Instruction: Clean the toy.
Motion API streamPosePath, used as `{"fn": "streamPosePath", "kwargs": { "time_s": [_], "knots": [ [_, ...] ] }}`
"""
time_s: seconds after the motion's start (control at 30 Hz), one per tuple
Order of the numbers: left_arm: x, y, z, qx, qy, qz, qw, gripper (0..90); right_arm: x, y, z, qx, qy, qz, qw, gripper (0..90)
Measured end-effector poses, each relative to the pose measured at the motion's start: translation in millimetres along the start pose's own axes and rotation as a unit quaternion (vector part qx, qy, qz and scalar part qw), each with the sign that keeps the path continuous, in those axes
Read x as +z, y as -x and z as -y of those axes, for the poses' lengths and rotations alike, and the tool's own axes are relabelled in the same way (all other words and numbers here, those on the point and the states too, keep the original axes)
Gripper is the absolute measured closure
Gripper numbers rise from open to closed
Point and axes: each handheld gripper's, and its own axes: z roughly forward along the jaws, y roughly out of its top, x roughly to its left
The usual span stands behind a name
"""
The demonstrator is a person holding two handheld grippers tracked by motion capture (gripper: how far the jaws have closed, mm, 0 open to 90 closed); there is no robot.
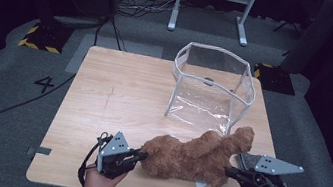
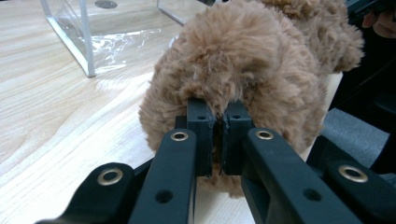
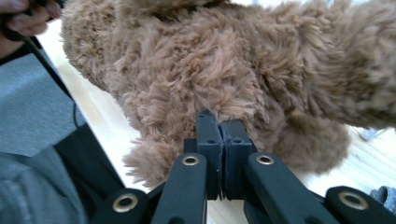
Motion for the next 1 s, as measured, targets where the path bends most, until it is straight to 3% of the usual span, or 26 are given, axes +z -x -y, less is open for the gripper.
{"fn": "streamPosePath", "kwargs": {
  "time_s": [0.17, 0.3, 0.47, 0.5, 0.57, 0.67, 0.73, 0.83, 0.93, 0.97, 1.0],
  "knots": [
    [6.9, -4.4, 3.9, -0.006, -0.024, -0.009, 0.9996, 85.3, -4.1, 0.1, -7.5, 0.011, -0.002, -0.017, 0.9998, 88.2],
    [19.9, -14.0, 13.3, -0.027, -0.043, -0.012, 0.9986, 85.2, 13.0, 11.2, -0.9, 0.031, -0.017, -0.021, 0.9991, 88.1],
    [26.6, -23.8, 19.0, -0.049, -0.041, -0.008, 0.9979, 81.8, 31.0, 27.1, 3.7, 0.061, -0.007, -0.030, 0.9977, 88.2],
    [26.3, -24.1, 19.8, -0.047, -0.040, -0.012, 0.9980, 78.4, 33.0, 28.0, 2.2, 0.060, -0.008, -0.027, 0.9978, 88.2],
    [25.6, -26.2, 20.6, -0.051, -0.038, -0.011, 0.9979, 61.5, 36.5, 27.4, -1.0, 0.052, -0.012, -0.021, 0.9983, 88.2],
    [24.1, -30.5, 22.2, -0.062, -0.028, 0.012, 0.9976, 40.1, 38.2, 26.0, -2.3, 0.044, -0.016, -0.013, 0.9988, 88.1],
    [26.7, -29.5, 23.0, -0.062, -0.027, 0.036, 0.9971, 33.6, 38.8, 27.4, -2.0, 0.045, -0.016, -0.013, 0.9988, 87.9],
    [33.6, -24.9, 22.1, -0.054, -0.032, 0.046, 0.9970, 28.6, 40.8, 28.9, -1.7, 0.047, -0.016, -0.009, 0.9987, 87.7],
    [38.4, -22.9, 20.9, -0.049, -0.035, 0.054, 0.9967, 30.0, 43.9, 29.7, -2.7, 0.049, -0.015, -0.006, 0.9987, 87.4],
    [37.8, -21.5, 20.8, -0.039, -0.034, 0.058, 0.9970, 46.6, 44.7, 30.0, -3.5, 0.049, -0.015, -0.005, 0.9987, 87.0],
    [38.1, -16.8, 18.6, -0.017, -0.044, 0.031, 0.9984, 57.2, 45.4, 30.3, -4.6, 0.049, -0.013, -0.005, 0.9987, 86.4]
  ]
}}
